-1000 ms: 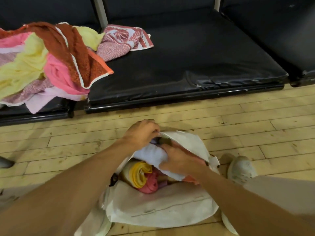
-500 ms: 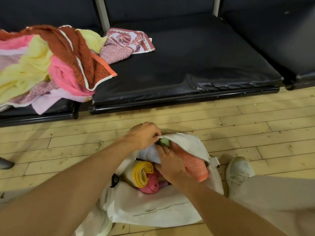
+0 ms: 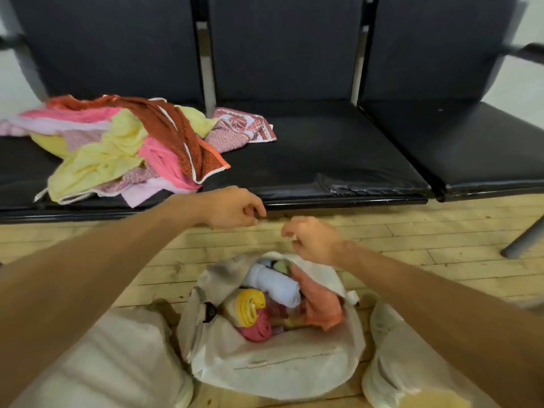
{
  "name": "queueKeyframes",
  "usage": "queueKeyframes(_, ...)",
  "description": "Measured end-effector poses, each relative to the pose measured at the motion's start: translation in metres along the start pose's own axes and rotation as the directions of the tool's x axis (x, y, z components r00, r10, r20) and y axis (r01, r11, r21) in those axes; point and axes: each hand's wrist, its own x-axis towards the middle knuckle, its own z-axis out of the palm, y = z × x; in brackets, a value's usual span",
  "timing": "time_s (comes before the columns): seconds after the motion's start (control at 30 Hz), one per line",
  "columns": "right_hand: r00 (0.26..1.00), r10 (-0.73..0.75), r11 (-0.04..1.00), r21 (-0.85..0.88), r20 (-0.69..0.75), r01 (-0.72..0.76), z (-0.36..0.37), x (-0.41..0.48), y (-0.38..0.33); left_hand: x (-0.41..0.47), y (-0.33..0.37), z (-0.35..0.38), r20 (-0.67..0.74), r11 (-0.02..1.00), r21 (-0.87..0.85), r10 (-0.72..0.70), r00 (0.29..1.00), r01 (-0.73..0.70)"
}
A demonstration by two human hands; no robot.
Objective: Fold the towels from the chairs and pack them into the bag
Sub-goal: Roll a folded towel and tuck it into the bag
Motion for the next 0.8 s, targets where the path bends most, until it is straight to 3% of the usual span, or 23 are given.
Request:
queueKeyframes(0.2,0.985,-0.061,0.993,0.090,-0.159,0.076,-0.062,0.061,-0.030,-0.038,-0.053,-0.031,-0.236,0.991,-0.071,-0.131,0.963,0.117)
queueKeyframes(0.33,0.972,0.006,0.953,0.296,-0.234,0.065,-0.069,0.106,-0.057,-0.064,-0.098,-0.018,-0.504,0.953,-0.168,-0.304,0.808,0.253)
queueKeyframes(0.47,0.960,0.124,0.857,0.515,-0.250,0.024,-0.051,0.149,-0.089,-0.078,-0.126,-0.015,-0.444,0.893,-0.206,-0.449,0.776,0.399)
queueKeyframes(0.57,0.952,0.206,0.767,0.641,-0.226,-0.014,-0.043,0.176,-0.109,-0.084,-0.133,-0.013,-0.433,0.879,-0.206,-0.475,0.766,0.429)
queueKeyframes(0.7,0.959,0.218,0.865,0.491,-0.179,-0.105,-0.042,0.196,-0.123,-0.081,-0.128,-0.019,-0.484,0.857,-0.274,-0.516,0.707,0.437)
queueKeyframes(0.8,0.938,0.256,0.866,0.487,-0.232,-0.116,-0.041,0.198,-0.123,-0.075,-0.123,-0.024,-0.559,0.850,-0.297,-0.525,0.642,0.436)
